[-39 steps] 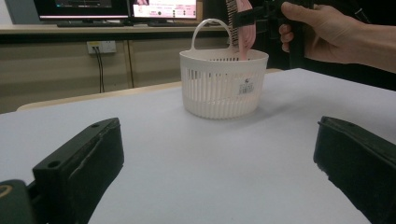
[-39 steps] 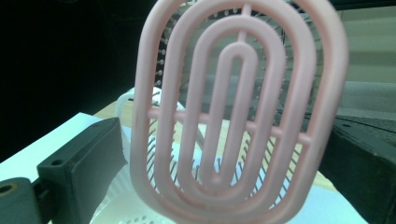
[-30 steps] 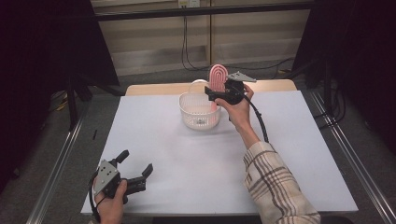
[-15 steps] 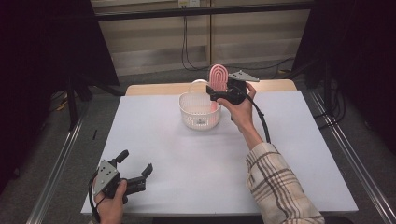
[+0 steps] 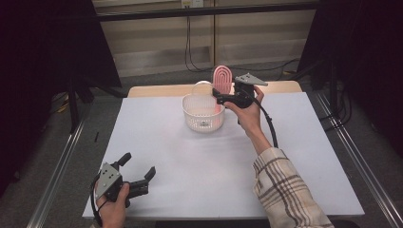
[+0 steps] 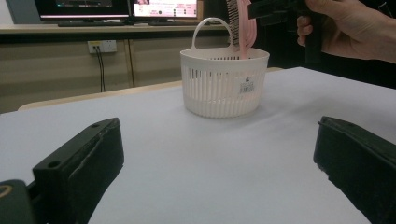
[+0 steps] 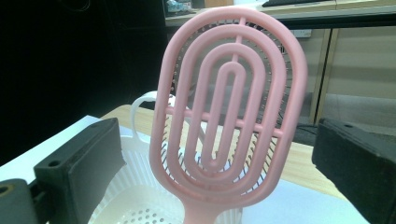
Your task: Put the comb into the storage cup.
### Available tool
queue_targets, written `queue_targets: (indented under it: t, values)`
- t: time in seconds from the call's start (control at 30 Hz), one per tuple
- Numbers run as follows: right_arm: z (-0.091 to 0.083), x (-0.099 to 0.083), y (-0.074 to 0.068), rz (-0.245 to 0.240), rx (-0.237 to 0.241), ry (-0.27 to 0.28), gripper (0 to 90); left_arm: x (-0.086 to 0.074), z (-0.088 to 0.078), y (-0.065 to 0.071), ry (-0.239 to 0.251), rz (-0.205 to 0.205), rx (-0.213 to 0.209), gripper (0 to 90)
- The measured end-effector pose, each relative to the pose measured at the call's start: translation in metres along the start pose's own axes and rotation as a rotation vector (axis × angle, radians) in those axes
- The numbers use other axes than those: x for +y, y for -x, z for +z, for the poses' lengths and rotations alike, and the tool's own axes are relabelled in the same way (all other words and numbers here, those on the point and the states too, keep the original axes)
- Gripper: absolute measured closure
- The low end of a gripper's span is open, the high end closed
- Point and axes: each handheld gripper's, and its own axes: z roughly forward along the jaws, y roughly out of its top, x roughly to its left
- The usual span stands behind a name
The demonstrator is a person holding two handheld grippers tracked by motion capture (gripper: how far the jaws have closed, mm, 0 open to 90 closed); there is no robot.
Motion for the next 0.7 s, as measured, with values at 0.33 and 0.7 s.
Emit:
queue_targets:
  t: [0.33, 0.7]
  values:
    - [-0.011, 0.002, 0.000, -0.026, 0.000, 0.005, 1.1, 0.000, 0.000, 0.000, 0.000, 0.002, 0.001, 1.7]
    - [-0.024, 0.000, 0.005, -0.045, -0.014, 0.015, 0.8, 0.000, 0.000, 0.000, 0.000, 0.000, 0.004, 1.7]
